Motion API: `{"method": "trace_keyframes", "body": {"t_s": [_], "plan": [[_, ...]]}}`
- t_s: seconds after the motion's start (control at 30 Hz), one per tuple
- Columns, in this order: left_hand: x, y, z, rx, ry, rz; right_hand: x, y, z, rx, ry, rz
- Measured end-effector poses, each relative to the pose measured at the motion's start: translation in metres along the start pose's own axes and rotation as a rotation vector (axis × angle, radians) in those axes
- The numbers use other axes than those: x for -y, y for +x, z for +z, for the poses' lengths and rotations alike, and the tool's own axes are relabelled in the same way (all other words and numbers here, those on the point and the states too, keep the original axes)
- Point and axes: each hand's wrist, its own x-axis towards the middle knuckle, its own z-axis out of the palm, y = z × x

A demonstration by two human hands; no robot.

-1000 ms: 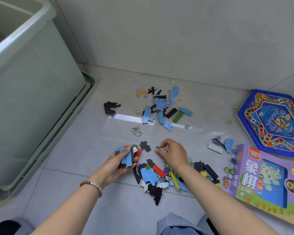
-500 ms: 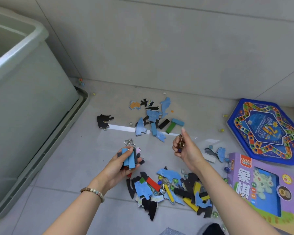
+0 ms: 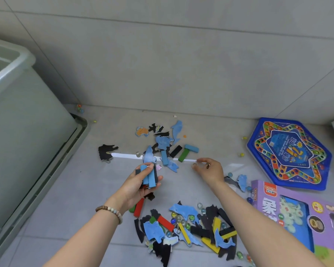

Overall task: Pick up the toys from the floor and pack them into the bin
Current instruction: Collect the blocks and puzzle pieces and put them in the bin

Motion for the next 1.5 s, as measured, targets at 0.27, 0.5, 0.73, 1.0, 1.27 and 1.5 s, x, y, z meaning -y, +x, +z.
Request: {"method": "trace_keyframes", "body": {"t_s": [0.27, 0.5, 0.73, 1.0, 1.27, 1.5], "plan": [[0.011, -0.004, 0.007, -0.003, 0.003, -0.007, -0.001, -0.013, 0.002, -0.031, 0.219, 0.052], [0.017, -0.015, 0.017, -0.009, 0.038, -0.02, -0.004, -0.043, -0.041, 0.299, 0.607, 0.105], [0.032, -0.025, 0.025, -0.016, 0.055, -0.056, -0.051, -0.061, -0.047, 0.339, 0.161, -0.068], [0.041, -0.032, 0.025, -0.048, 0.06, -0.073, -0.067, -0.067, -0.037, 0.339, 0.109, -0.05], [0.047, -0.028, 0.022, -0.068, 0.054, -0.093, -0.079, -0.06, -0.029, 0.276, -0.231, -0.175], [0.048, -0.027, 0.021, -0.075, 0.05, -0.092, -0.085, -0.058, -0.029, 0.177, -0.234, -0.179]]}}
